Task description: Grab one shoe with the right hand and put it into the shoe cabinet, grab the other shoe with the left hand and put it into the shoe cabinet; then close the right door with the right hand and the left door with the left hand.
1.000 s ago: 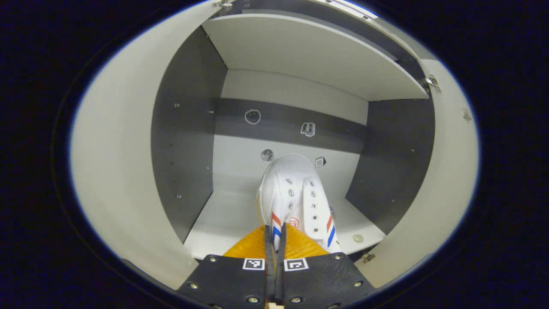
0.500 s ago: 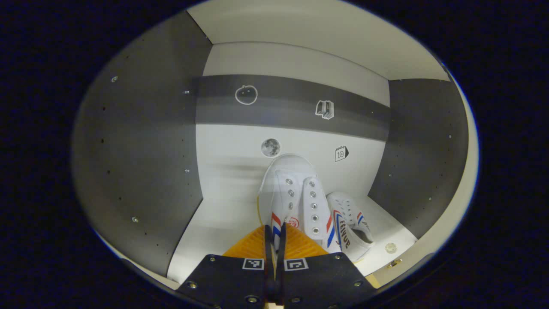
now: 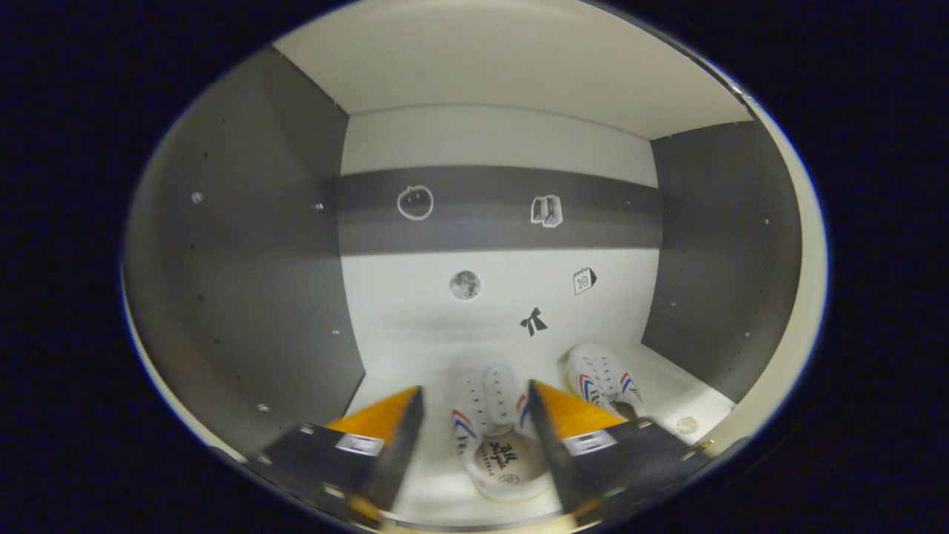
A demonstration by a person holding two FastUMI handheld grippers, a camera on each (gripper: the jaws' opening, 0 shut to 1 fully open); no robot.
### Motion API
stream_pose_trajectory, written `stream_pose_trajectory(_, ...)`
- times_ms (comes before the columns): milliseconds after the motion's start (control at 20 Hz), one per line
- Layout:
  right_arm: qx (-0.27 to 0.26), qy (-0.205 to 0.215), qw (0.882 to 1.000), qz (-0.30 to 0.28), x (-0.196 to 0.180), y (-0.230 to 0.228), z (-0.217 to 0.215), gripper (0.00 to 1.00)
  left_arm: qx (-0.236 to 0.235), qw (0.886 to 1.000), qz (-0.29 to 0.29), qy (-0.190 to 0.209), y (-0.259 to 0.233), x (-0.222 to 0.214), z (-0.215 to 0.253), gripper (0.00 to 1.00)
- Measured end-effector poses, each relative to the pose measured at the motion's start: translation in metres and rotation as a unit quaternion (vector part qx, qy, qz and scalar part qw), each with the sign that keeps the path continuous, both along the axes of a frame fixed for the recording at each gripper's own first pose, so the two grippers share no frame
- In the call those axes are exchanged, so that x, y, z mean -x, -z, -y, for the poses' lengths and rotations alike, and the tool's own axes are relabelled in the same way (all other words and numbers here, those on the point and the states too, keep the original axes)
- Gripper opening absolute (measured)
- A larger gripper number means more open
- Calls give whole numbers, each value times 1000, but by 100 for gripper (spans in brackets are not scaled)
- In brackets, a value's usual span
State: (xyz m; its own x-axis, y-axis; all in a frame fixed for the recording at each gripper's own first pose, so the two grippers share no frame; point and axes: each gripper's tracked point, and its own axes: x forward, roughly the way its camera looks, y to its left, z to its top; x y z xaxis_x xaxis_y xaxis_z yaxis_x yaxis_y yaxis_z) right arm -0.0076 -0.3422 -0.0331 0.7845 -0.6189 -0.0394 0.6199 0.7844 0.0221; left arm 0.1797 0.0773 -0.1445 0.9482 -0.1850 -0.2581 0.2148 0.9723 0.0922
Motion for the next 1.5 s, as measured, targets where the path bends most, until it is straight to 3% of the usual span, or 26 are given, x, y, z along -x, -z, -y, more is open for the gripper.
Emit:
stream_pose_trajectory(50,2,-4,1000,0,-2,-1,-2,100,-2,1000,12,1,-8,11,0,76)
stream_pose_trajectory(100,5,-8,1000,0,-4,-4,-3,96,-1,1000,21,2,-19,28,-3,96)
stream_pose_trajectory(150,7,-14,1000,2,-6,-7,-4,100,1,1000,30,-2,-28,42,-6,96)
stream_pose_trajectory(450,23,-54,998,18,-17,-44,-20,96,25,996,89,-12,-80,118,-21,99)
stream_pose_trajectory(700,28,-102,994,18,-30,-72,-30,100,37,990,127,-51,-94,188,-52,99)
stream_pose_trajectory(800,18,-110,993,29,-32,-86,-29,96,28,987,138,-74,-81,214,-65,99)
stream_pose_trajectory(950,7,-111,993,44,-34,-98,-23,100,21,988,129,-76,-59,255,-71,99)
stream_pose_trajectory(1000,-3,-114,992,47,-36,-99,-23,96,14,988,134,-80,-50,272,-73,99)
stream_pose_trajectory(1050,-12,-115,992,52,-36,-102,-22,100,7,987,136,-88,-43,285,-75,95)
stream_pose_trajectory(1150,-29,-119,990,66,-37,-111,-23,92,16,987,121,-109,-23,305,-80,99)
stream_pose_trajectory(1200,-37,-125,989,71,-37,-114,-26,95,31,987,109,-110,-13,311,-76,96)
stream_pose_trajectory(1350,-58,-152,984,74,-39,-118,-41,98,57,990,77,-101,14,326,-63,99)
stream_pose_trajectory(1500,-89,-203,973,69,-39,-120,-71,98,41,994,51,-92,35,333,-58,96)
